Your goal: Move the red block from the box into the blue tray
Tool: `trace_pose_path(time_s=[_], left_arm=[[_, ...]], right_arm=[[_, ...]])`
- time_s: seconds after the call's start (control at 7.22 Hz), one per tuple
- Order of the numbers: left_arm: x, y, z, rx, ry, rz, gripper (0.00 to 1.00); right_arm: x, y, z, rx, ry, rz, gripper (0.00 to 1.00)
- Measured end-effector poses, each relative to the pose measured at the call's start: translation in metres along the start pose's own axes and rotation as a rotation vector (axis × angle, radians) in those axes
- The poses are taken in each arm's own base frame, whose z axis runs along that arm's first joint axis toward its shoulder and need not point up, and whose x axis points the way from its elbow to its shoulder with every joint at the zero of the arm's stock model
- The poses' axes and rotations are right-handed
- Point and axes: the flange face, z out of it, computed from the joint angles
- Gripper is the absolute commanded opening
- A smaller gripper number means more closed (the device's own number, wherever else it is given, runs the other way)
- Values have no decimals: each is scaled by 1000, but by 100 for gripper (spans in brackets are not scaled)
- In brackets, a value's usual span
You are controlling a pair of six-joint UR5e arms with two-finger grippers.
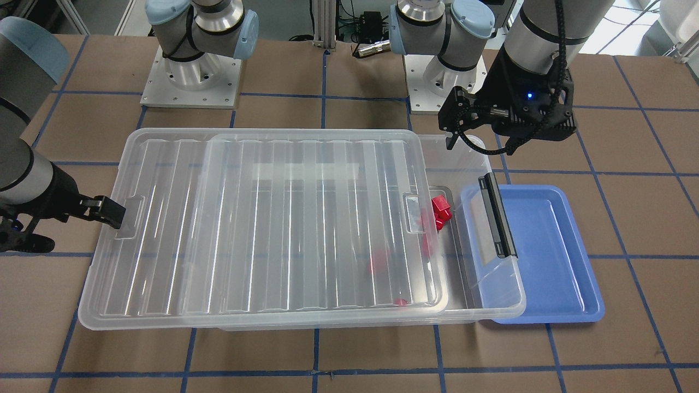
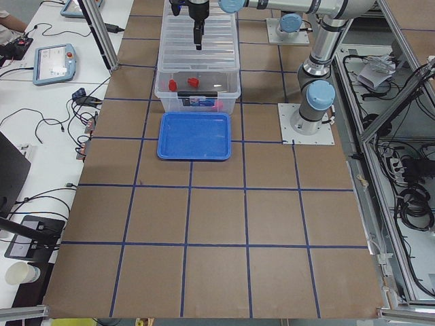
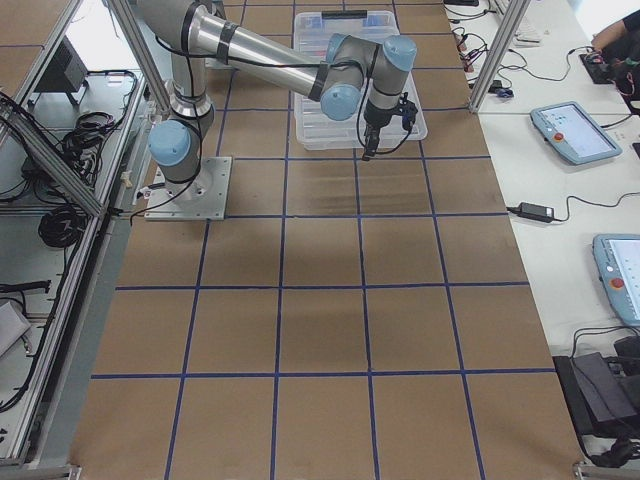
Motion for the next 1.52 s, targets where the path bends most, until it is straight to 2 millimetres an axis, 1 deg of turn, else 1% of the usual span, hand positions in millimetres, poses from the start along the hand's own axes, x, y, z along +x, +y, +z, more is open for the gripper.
trace_pose_path(time_s=[0.28,0.55,0.83,1.11,1.25,1.52], left_arm=[[0,0,0,1,0,0,100],[0,-1,0,0,0,0,100],[0,-1,0,0,0,0,100],[0,-3,0,-5,2,4,100],[0,-9,9,-19,4,8,100],[-4,-20,29,-56,6,9,100]], right_arm=[[30,-2,-2,8,-5,-17,100],[53,-4,-2,21,-4,-36,100],[61,-4,-3,26,10,-45,100],[64,-5,-4,34,27,-65,100],[66,-5,-4,36,29,-66,100],[80,-4,-3,35,27,-47,100]])
